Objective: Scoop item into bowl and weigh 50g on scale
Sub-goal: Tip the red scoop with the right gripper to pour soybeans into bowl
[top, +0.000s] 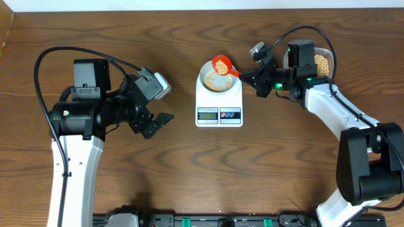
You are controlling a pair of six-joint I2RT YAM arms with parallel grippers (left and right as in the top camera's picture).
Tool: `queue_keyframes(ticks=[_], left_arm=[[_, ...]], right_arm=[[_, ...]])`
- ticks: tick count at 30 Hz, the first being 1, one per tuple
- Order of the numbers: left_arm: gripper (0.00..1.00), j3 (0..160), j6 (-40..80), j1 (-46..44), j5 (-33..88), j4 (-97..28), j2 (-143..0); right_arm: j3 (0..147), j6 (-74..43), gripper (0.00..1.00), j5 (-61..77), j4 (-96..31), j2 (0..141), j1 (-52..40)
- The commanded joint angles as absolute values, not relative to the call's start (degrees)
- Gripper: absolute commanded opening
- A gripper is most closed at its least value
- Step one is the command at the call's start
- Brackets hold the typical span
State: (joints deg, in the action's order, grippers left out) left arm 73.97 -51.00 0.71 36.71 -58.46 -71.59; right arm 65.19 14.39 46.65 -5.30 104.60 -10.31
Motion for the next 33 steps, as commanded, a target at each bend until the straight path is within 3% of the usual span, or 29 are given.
queue_keyframes(ticks=[1,33], left_arm=[[0.96,74.85,-50.5,0.95,36.42,-58.46,-71.92],[0.96,74.85,-50.52,0.95,36.42,-58.43,-71.92]], right_arm=[[65.41,15.55,0.01,47.48,-4.84,104.79,-10.7],[65.45,16.53,0.01,41.45,-6.0,102.59,-10.92]])
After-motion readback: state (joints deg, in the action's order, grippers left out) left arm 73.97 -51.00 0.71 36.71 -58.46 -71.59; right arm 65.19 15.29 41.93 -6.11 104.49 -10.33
